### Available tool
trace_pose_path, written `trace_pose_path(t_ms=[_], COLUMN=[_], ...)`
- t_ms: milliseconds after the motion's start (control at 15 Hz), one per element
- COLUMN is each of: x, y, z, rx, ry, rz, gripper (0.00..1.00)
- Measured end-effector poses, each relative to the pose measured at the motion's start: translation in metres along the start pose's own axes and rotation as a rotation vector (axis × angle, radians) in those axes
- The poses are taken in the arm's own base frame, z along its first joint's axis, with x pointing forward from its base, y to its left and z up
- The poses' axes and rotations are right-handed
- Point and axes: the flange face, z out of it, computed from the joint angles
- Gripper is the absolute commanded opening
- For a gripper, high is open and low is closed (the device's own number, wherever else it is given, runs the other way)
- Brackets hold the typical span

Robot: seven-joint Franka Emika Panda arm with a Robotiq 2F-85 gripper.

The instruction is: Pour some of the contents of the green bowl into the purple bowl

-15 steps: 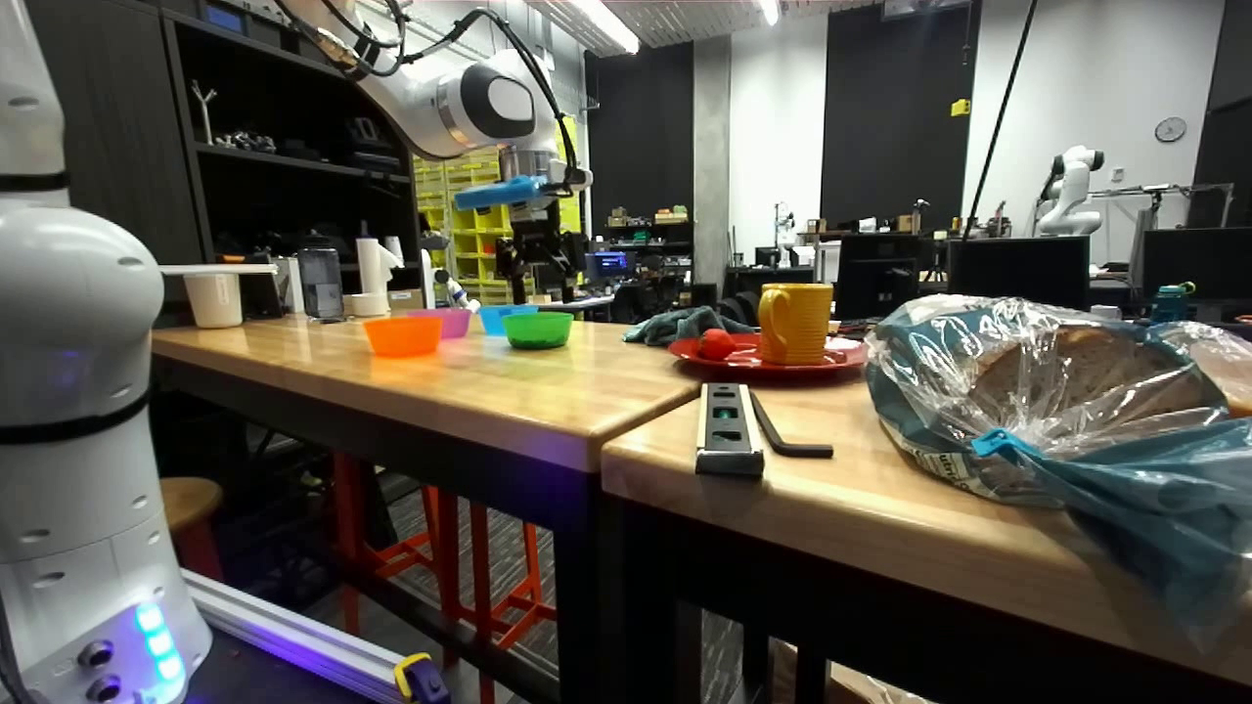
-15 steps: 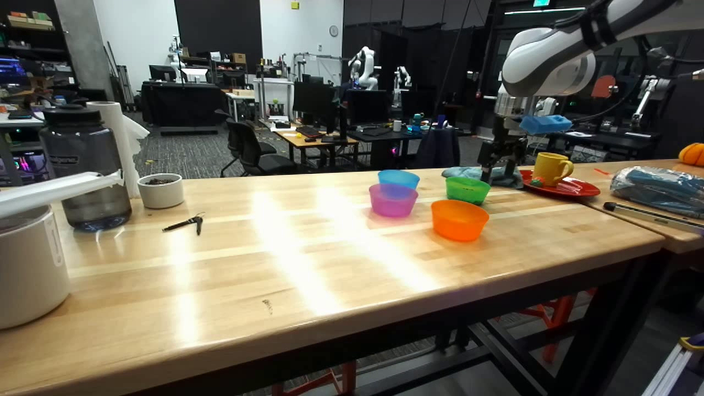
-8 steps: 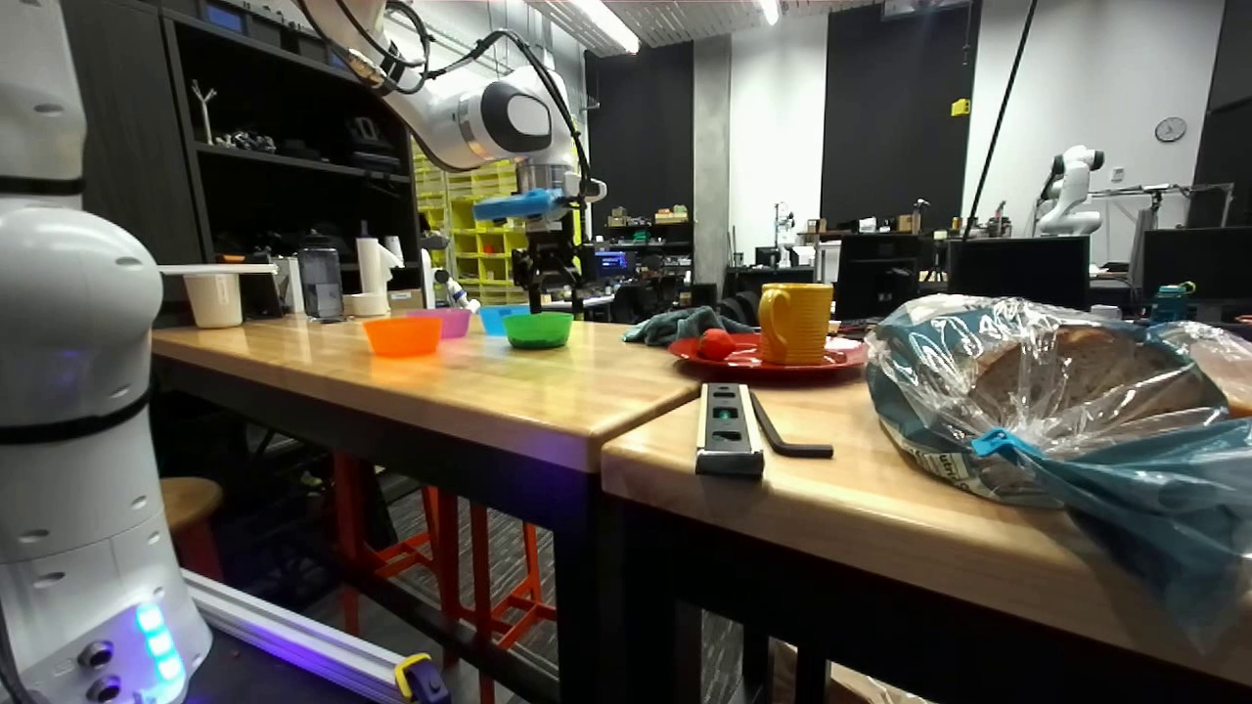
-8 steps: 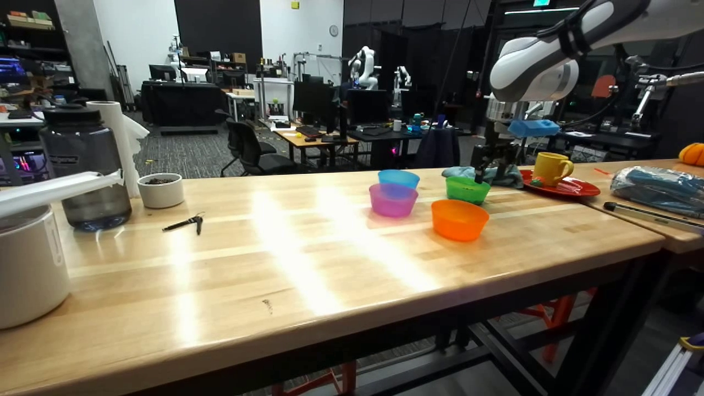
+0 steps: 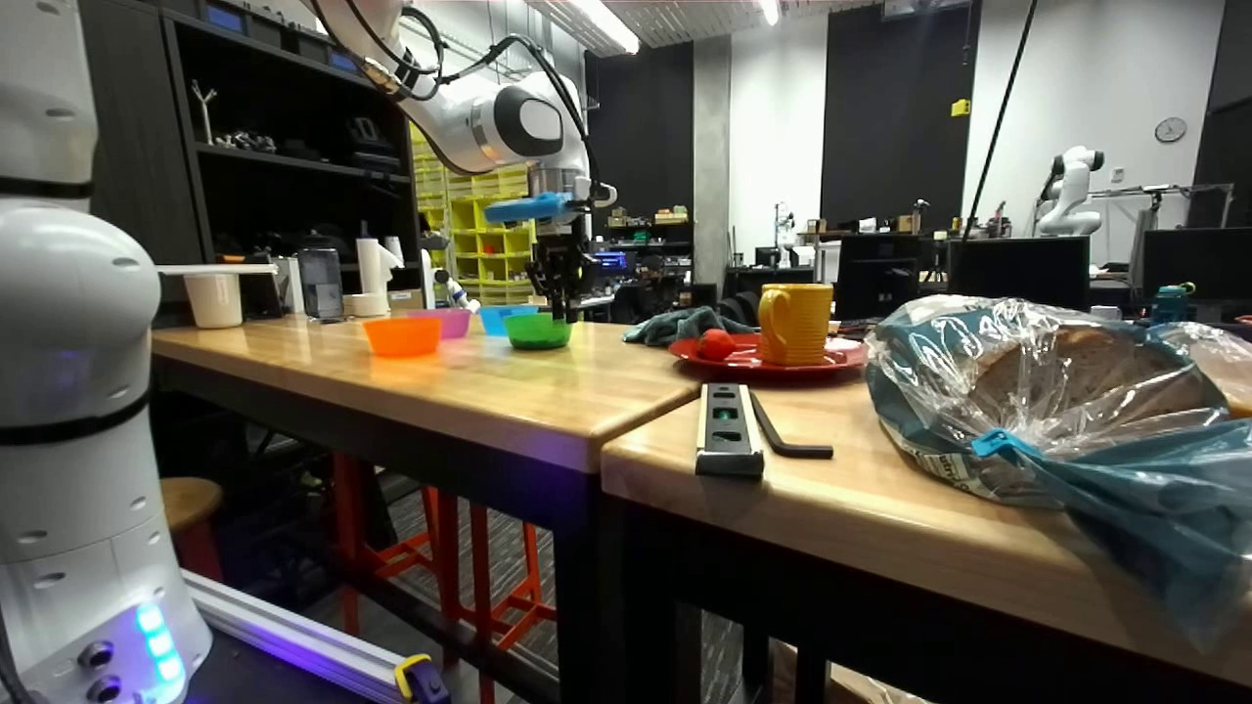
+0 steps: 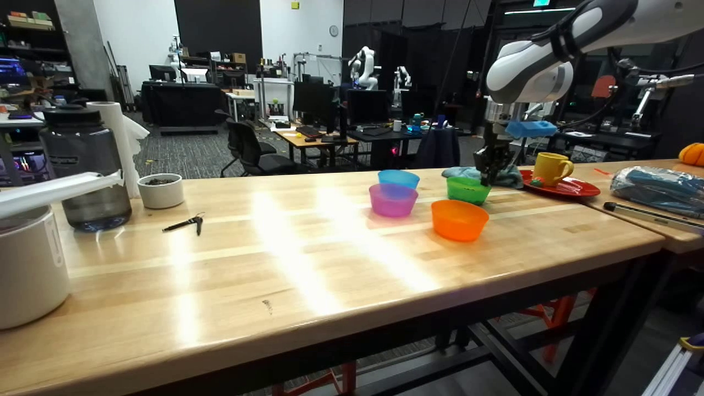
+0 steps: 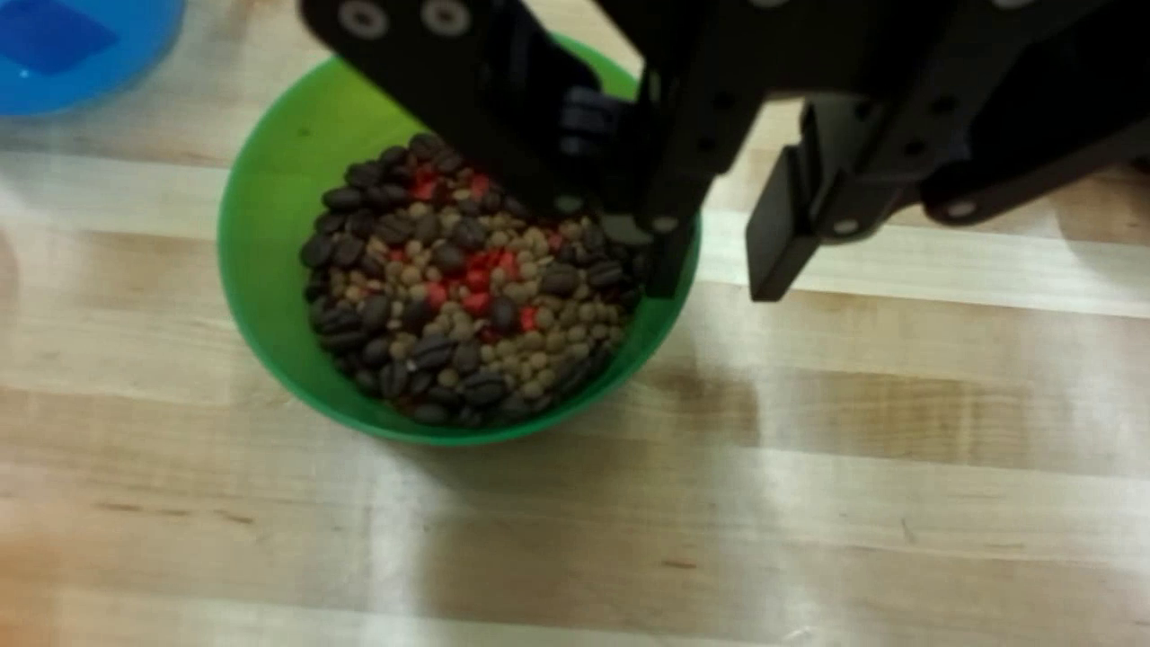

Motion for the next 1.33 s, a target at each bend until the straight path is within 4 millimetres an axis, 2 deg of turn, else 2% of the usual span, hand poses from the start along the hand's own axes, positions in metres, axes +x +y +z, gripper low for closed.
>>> trace_pose_path(t_ms=[67, 133, 333, 1333], x=[0.000, -0.001, -0.002, -0.006], y=[-0.001, -0.003, -0.007, -0.014], z=[0.002, 0.005, 0.008, -0.011], rx=[0.003, 0.006, 0.013, 0.052], ry=[-0.011, -0.022, -0.047, -0.105], rz=[-0.001, -0.002, -0.007, -0.003], gripper=[0.35, 0.11, 0.00, 0.01])
